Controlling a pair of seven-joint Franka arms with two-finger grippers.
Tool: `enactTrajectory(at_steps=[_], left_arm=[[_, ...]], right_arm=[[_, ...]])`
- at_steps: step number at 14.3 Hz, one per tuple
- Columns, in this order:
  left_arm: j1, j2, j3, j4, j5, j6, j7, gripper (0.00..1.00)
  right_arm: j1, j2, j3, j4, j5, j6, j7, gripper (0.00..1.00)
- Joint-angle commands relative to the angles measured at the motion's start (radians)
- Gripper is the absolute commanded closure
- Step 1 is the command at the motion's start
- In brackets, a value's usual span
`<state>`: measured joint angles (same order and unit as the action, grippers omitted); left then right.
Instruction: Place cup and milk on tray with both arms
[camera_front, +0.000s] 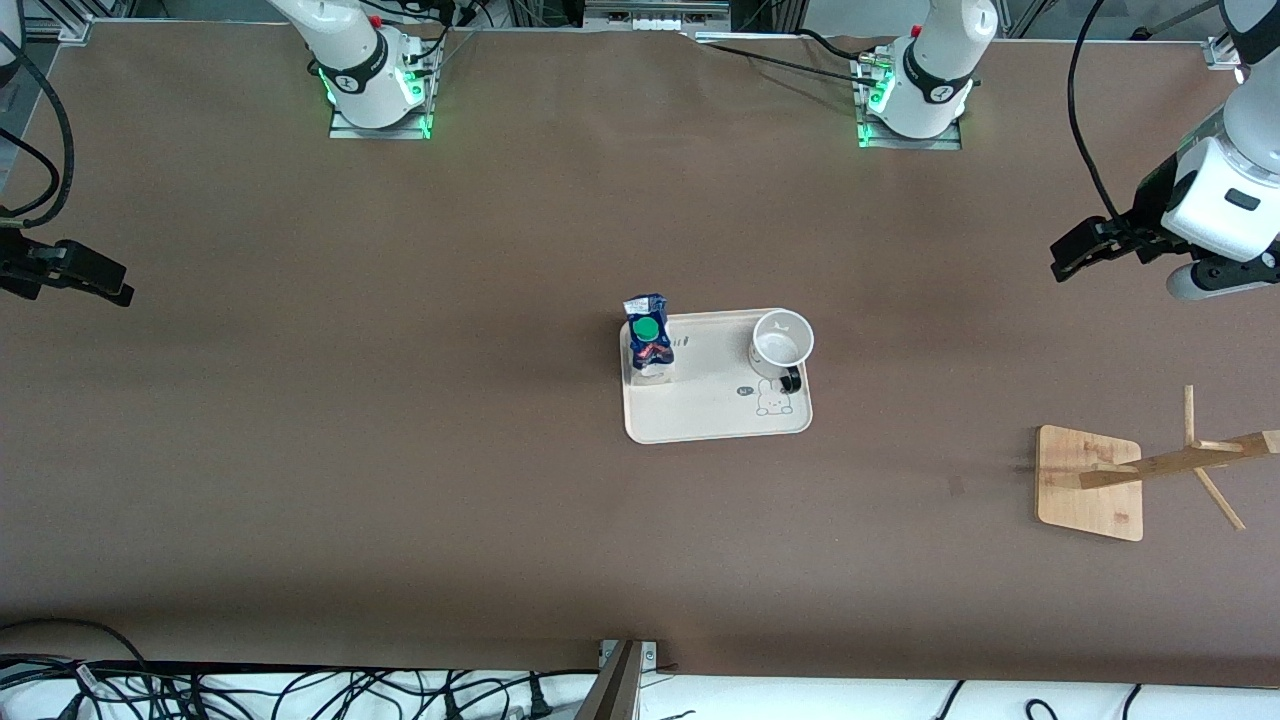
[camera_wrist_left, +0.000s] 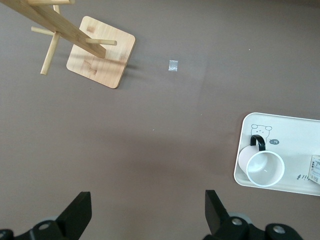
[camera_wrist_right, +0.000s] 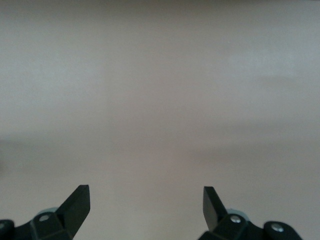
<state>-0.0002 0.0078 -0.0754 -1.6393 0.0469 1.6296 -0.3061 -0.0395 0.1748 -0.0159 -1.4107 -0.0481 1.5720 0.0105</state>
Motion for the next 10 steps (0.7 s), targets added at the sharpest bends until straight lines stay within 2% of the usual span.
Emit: enactTrajectory(at_steps=[1, 10], left_arm=[[0.008, 0.011, -0.001, 0.029, -0.018, -0.025, 0.015, 0.0], [0.006, 0.009, -0.001, 0.029, -0.018, -0.025, 0.015, 0.0]], right_arm=[[0.006, -0.017, -0.024, -0.019, 0.019, -0.017, -0.006, 0.0], [0.009, -0.006, -0.021, 0.001, 0.019, -0.018, -0.015, 0.0]])
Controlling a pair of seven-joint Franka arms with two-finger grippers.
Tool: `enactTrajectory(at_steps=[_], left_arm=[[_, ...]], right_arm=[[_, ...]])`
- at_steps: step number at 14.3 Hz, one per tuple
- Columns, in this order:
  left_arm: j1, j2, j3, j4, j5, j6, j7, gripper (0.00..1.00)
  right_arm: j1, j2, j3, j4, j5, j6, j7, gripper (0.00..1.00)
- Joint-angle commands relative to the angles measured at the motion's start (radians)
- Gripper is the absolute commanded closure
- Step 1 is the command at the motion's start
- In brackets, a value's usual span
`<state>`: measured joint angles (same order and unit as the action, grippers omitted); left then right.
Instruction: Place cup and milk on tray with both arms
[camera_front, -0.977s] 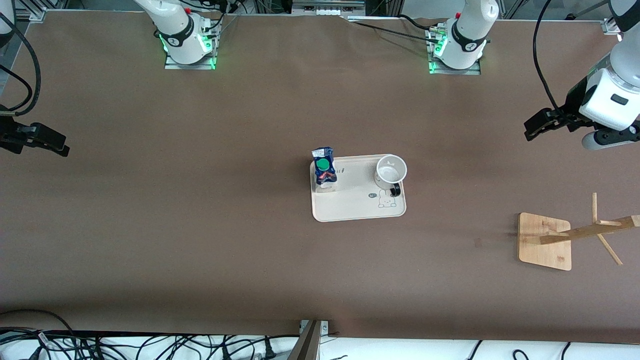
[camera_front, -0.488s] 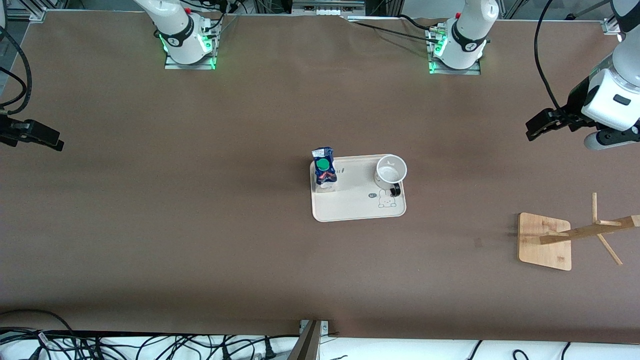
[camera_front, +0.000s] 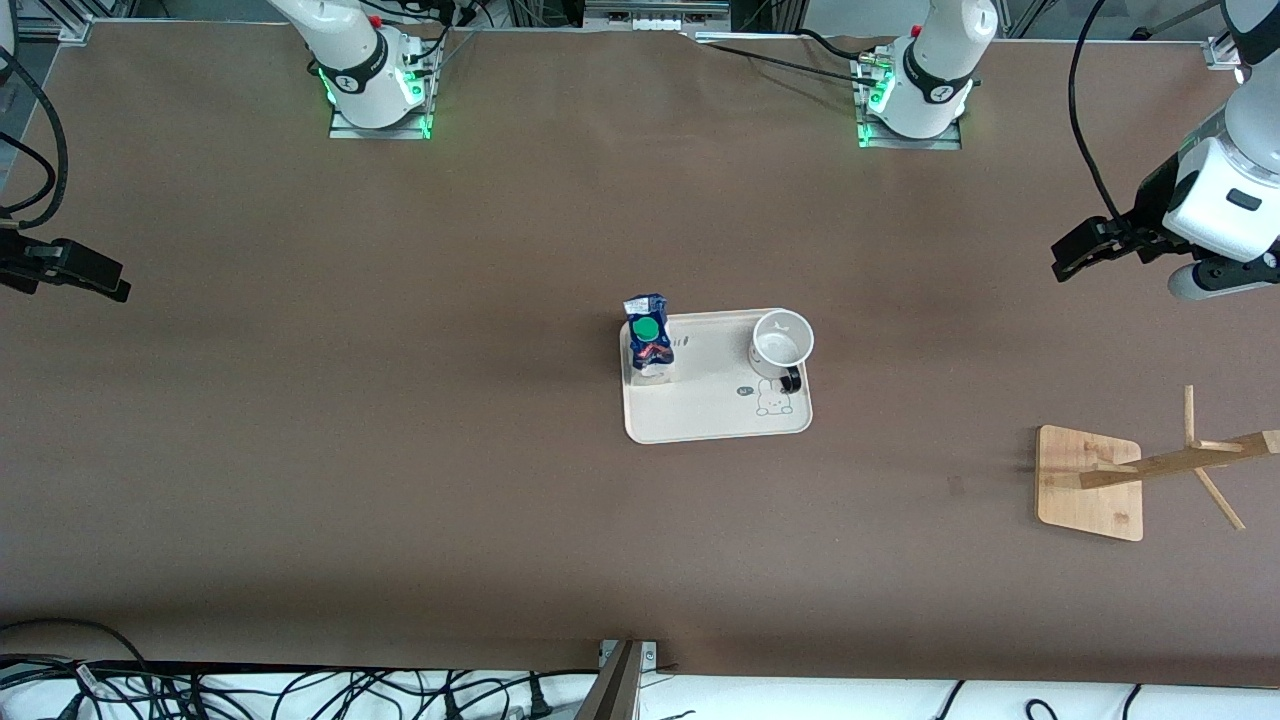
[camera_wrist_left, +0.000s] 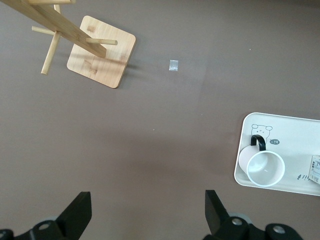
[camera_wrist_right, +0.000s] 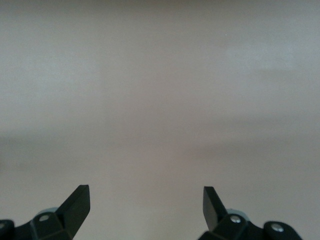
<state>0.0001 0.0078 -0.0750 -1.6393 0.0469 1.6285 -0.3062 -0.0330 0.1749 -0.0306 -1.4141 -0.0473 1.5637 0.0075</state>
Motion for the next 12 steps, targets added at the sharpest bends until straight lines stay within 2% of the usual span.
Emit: enactTrajectory(at_steps=[1, 12], left_arm=[[0.006, 0.011, -0.002, 0.029, -0.018, -0.025, 0.015, 0.0], [0.0, 0.011, -0.002, 0.032, -0.018, -0.027, 0.019, 0.0]], right_arm=[[0.004, -0.006, -0.006, 0.004, 0.018, -0.008, -0.012, 0.0], [0.028, -0.006, 0.003, 0.012, 0.053, -0.01, -0.011, 0.0]])
